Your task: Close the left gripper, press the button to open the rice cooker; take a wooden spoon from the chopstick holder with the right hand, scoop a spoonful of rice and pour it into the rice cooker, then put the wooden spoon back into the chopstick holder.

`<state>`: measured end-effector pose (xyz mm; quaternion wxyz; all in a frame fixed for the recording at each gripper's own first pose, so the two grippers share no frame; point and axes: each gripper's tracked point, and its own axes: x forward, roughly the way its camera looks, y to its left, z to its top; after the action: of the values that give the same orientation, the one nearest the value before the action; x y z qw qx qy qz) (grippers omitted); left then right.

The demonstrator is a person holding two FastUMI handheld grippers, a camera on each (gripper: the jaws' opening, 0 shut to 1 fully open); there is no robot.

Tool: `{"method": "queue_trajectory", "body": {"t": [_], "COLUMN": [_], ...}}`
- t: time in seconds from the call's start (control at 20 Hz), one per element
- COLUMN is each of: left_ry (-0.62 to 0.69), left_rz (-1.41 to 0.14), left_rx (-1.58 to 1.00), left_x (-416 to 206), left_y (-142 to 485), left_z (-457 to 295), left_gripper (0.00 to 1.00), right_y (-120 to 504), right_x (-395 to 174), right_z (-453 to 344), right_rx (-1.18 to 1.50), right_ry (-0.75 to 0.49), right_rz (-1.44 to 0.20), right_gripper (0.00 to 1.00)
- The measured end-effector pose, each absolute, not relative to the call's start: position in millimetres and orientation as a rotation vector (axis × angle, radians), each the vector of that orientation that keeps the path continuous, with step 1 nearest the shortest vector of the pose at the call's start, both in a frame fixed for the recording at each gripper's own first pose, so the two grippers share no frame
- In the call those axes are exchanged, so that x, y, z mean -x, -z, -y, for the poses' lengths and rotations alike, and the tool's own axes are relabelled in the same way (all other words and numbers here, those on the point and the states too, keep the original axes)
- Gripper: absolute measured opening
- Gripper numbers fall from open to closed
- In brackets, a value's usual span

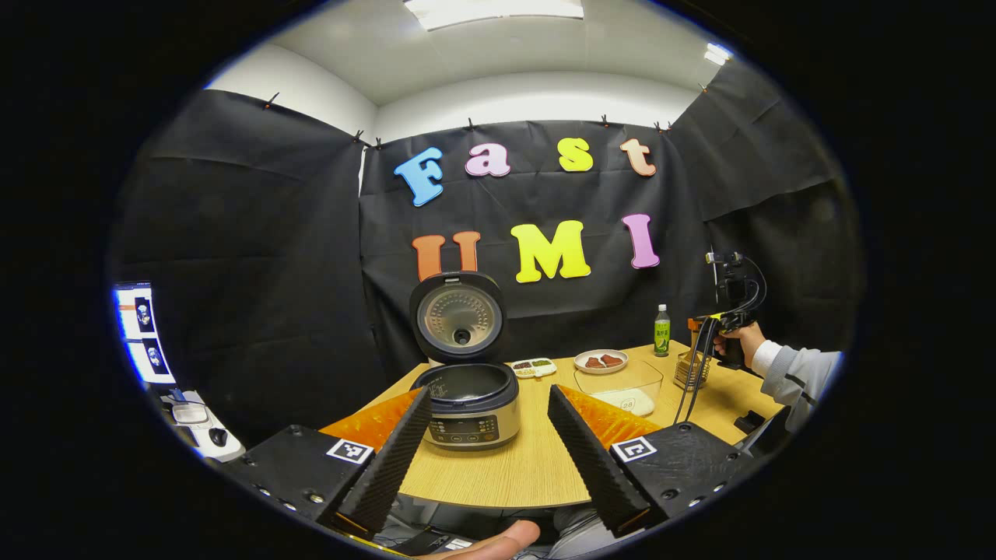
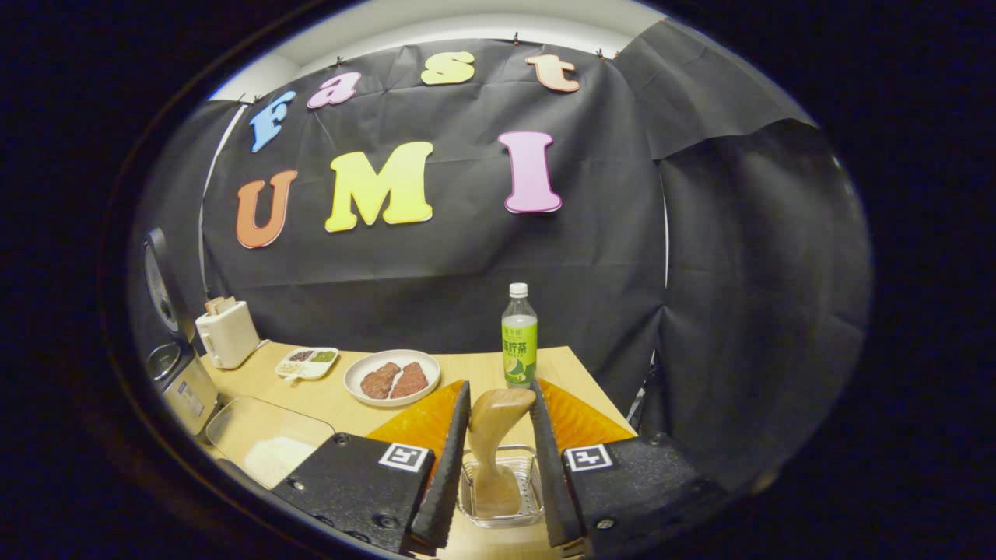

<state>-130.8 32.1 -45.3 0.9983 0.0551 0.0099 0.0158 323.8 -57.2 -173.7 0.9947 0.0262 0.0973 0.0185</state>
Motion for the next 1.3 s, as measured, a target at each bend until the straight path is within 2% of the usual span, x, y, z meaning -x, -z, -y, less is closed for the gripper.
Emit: {"method": "queue_trajectory", "body": {"t": [0.05, 0.2, 0.3, 0.65, 0.8, 1.0, 1.3], "left_ry": [-0.033, -0.028, -0.030, -0.023, -0.005, -0.020, 0.004], "left_rz": [-0.020, -0.036, -0.043, -0.036, -0.038, -0.019, 0.002], "left_rx": [-0.109, -0.110, -0.112, -0.096, -0.081, -0.042, -0.039], "left_x": [130, 126, 125, 102, 84, 49, -16], "left_y": [45, 46, 45, 33, 25, 0, -31], "left_z": [-32, -31, -30, -24, -23, -37, -47], "left_gripper": [0.96, 0.96, 0.96, 0.96, 0.96, 0.96, 0.96], "right_y": [171, 159, 149, 108, 96, 66, 39], "right_x": [-323, -315, -313, -265, -231, -179, -100], "right_z": [58, 57, 66, 47, 36, 26, 4], "right_rx": [-0.056, -0.067, -0.044, -0.072, -0.100, -0.060, -0.061], "right_ry": [-0.035, -0.047, -0.004, -0.007, 0.003, 0.004, -0.088], "right_rz": [-0.186, -0.190, -0.158, -0.123, -0.139, -0.065, 0.035], "right_gripper": [0.51, 0.80, 1.00, 1.00, 1.00, 1.00, 1.00]}}
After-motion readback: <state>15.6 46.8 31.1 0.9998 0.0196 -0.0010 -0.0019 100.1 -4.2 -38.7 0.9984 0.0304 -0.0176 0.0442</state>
